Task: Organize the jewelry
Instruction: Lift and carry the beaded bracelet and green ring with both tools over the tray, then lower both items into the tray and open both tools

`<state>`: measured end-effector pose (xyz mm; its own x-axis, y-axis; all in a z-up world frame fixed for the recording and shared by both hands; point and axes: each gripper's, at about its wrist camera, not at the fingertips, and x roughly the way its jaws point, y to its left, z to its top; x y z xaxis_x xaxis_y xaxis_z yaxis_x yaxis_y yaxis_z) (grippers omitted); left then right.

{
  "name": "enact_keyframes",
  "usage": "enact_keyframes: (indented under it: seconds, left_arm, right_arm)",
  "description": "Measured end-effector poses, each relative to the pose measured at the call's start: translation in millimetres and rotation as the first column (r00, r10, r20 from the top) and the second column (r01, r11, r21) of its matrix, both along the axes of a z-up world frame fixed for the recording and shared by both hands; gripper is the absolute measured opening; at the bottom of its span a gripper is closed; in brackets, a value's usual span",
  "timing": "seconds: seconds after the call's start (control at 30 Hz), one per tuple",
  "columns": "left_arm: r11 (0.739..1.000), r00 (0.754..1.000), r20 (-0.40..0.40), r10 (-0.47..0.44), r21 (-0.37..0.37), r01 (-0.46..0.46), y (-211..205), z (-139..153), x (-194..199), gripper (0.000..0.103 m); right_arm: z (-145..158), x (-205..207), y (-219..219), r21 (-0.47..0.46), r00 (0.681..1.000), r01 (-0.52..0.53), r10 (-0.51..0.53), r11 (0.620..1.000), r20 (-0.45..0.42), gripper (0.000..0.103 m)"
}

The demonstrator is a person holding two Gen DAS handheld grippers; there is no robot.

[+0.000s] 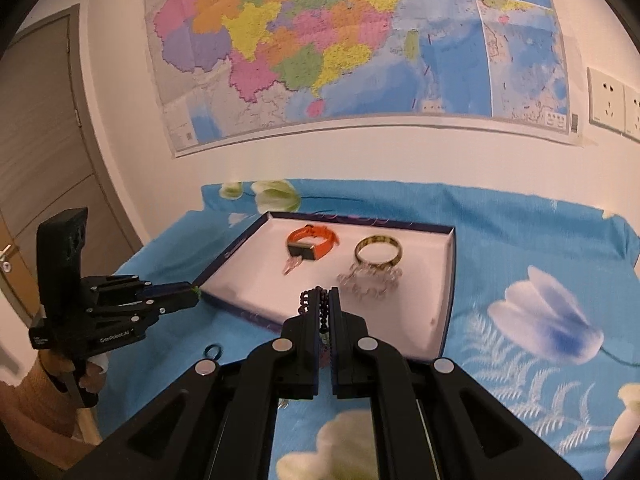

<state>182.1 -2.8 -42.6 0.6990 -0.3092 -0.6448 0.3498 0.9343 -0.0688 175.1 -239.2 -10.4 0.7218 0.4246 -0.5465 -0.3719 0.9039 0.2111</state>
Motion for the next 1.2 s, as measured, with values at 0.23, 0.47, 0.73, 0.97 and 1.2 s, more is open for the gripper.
enact_keyframes:
  seconds: [0.23,0.47,0.73,0.97,1.2]
  left_arm:
    - [1.000,1.000,-0.014,0.012,0.006,-0.012,-2.3,-2.3,32.5,0.016]
    - [1.000,1.000,-0.025,0.017,0.010,-0.017,-3.9,-5.7,53.2,0.016]
    - [1.000,0.999,-0.042,0.022,0.008,-0.022,-7.2,-8.5,69.9,0.016]
    - [0.999,0.998,-0.064,0.021,0.025,-0.019,-13.5,-14.6,84.4,0.016]
    - [0.999,0.996,-0.090,0.024,0.041,-0.020,-17.3,-24.3,94.3,0.016]
  right_arm:
    - [-6.2,33.0,4.3,0.003,1.000,0.004,-0.004,1.000,-0.028,0.003]
    - [-17.8,60.0,7.7,0.024,0.997,0.007,-0.005,1.000,-0.076,0.003]
    - [-24.2,75.5,16.4,0.029,0.994,-0.008,0.011,1.000,-0.106,0.003]
    - [-33.3,90.6,17.2,0.063,0.989,-0.010,0.019,0.998,-0.149,0.003]
    - [-40.5,99.6,15.6,0.081,0.984,-0.005,0.019,0.997,-0.178,0.003]
